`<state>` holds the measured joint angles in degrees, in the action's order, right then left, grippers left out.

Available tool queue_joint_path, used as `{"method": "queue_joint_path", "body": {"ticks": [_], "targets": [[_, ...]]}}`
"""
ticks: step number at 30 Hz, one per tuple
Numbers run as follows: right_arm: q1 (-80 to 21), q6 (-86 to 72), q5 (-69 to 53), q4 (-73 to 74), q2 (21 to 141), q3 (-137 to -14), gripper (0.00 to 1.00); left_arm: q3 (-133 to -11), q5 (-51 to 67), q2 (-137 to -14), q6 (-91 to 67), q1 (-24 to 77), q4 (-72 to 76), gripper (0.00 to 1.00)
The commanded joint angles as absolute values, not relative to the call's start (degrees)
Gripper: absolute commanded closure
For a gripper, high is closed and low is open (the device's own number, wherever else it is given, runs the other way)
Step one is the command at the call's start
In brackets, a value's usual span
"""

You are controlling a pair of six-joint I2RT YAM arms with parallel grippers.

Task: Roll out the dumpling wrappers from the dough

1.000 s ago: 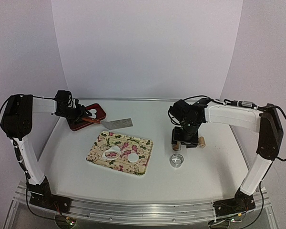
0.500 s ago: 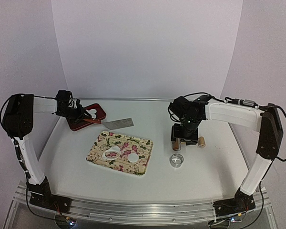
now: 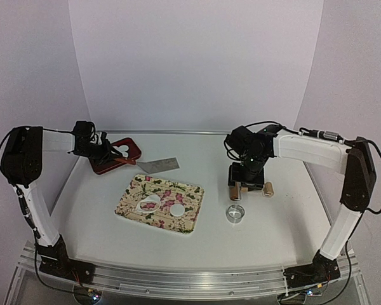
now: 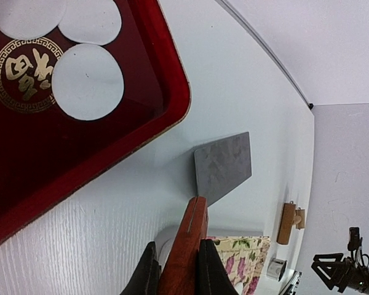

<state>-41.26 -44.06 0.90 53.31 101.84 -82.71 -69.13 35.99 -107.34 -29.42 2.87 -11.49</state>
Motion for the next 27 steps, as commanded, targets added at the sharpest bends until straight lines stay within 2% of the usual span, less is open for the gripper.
{"method": "queue_joint_path", "body": {"ticks": [1, 10, 17, 22, 27], "targets": [[-40.91, -42.33, 4.52, 55.40, 101.18, -85.94, 0.34, -66.14, 34.02, -95.85, -29.10, 2.71, -11.38, 1.00], [-40.92, -38.38, 5.56, 57.83, 102.72, -89.68, 0.34, -59.86, 32.61, -76.62, -29.55, 2.72, -21.97, 1.00], [-41.08, -39.89, -3.43, 55.47, 104.96, -89.97, 0.35, -54.08, 37.09, -63.91, -30.97, 2.99, -31.46, 1.00], [-43.15, -42.10, -9.84, 51.16, 109.58, -90.33, 0.39, -52.06, 35.47, -58.20, -28.87, 4.25, -38.74, 1.00], [-46.88, -44.10, -13.12, 47.70, 116.76, -93.38, 0.43, -53.76, 33.67, -57.49, -26.16, 5.27, -43.14, 1.00]]}}
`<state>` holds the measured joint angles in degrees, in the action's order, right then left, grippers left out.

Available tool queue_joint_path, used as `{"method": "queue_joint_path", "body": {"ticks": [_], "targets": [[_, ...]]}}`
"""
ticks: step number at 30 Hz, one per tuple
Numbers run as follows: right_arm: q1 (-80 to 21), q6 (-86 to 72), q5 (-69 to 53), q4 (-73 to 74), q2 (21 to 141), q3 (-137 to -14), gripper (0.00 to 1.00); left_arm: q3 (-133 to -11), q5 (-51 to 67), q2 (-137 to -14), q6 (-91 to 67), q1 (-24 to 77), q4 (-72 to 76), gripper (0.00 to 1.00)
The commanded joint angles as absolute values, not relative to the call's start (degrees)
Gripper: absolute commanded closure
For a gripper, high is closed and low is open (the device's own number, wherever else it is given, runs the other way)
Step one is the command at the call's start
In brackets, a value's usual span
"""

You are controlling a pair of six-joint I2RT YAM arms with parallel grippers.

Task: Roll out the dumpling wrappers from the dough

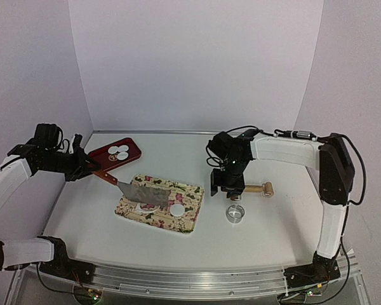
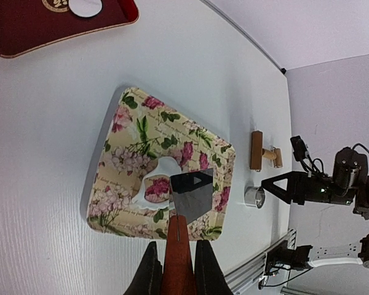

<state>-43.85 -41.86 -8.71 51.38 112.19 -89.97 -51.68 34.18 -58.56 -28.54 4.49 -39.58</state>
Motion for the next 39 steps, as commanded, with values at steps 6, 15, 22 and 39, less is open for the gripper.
{"method": "queue_joint_path", "body": {"ticks": [6, 15, 22, 39], "targets": [[-48.19, -44.28, -14.21, 47.55, 124.19, -98.65, 0.48, -58.95, 28.53, -59.93, -21.72, 7.28, -49.06, 1.00], [-48.21, -42.98, -13.36, 47.55, 129.23, -101.37, 0.59, -64.07, 22.27, -64.47, -22.41, 14.33, -51.82, 1.00], [-48.23, -41.79, -12.97, 47.55, 131.57, -102.08, 0.82, -67.43, 21.99, -66.88, -23.27, 15.92, -51.16, 1.00], [-48.20, -41.57, -12.54, 47.90, 132.90, -103.45, 0.95, -70.42, 22.70, -71.06, -26.87, 17.75, -50.53, 1.00]]}}
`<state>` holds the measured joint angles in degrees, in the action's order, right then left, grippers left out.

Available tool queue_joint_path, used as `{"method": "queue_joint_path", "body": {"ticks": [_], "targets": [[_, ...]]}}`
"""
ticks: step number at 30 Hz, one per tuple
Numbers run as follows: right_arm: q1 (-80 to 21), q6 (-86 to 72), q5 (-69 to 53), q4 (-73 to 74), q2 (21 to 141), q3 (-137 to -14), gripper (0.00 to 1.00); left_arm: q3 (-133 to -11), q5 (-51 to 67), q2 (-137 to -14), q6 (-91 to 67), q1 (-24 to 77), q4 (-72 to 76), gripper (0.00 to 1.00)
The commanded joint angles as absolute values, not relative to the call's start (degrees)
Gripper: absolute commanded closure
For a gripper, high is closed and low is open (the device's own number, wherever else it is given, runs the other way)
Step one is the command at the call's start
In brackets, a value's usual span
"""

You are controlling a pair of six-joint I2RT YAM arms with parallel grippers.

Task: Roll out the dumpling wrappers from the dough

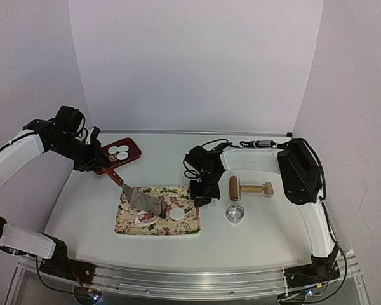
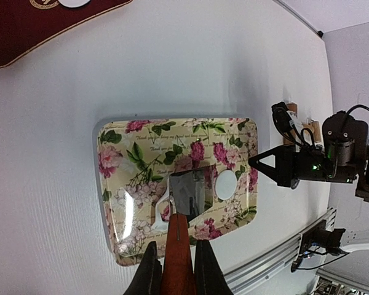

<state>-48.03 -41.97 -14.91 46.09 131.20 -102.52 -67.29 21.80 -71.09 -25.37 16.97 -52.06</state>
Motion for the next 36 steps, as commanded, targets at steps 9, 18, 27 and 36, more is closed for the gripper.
{"method": "queue_joint_path", "body": {"ticks": [9, 18, 27, 36], "targets": [[-48.23, -41.49, -12.64, 47.99, 133.18, -103.77, 0.96, -66.86, 20.44, -71.00, -26.52, 19.20, -49.18, 1.00], [-48.25, -41.64, -12.57, 48.07, 133.24, -103.78, 0.96, -63.28, 18.76, -70.39, -27.65, 20.72, -47.07, 1.00], [-48.28, -41.73, -12.35, 48.42, 132.94, -103.52, 0.97, -64.09, 15.66, -70.36, -28.49, 21.10, -49.16, 1.00], [-48.24, -41.75, -12.07, 48.60, 132.72, -103.34, 0.97, -64.78, 15.28, -70.76, -29.72, 21.09, -50.61, 1.00]]}}
